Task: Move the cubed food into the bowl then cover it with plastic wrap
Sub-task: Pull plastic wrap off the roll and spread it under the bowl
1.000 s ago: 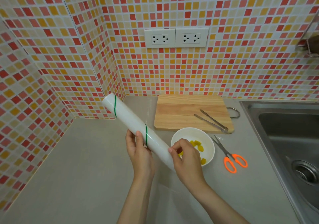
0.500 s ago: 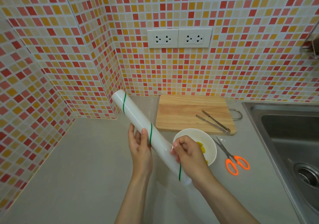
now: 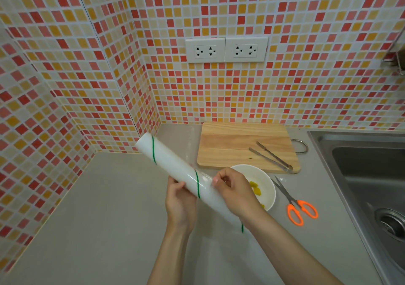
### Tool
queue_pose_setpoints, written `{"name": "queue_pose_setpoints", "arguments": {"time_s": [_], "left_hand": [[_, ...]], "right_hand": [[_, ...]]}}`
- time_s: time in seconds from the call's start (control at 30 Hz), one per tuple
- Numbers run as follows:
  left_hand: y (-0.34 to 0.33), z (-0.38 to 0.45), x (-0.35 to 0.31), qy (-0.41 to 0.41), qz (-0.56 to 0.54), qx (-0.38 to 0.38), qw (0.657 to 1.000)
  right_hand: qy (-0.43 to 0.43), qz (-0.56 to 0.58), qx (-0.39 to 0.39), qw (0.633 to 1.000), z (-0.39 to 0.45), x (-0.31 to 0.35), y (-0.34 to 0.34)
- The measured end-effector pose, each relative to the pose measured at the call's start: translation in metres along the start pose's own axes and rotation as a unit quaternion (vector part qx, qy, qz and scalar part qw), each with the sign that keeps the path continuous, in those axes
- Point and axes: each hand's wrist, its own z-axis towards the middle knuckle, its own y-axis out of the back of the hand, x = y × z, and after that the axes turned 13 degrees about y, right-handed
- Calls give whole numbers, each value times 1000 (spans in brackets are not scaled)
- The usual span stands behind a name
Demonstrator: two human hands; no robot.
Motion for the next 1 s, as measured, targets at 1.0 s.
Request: {"name": "queue_pose_setpoints", "arguments": {"time_s": [1.0], "left_hand": [[10,-4,-31,-34,148,85,985]], "right_hand": [[25,19,23,999,14,43,-8]]}}
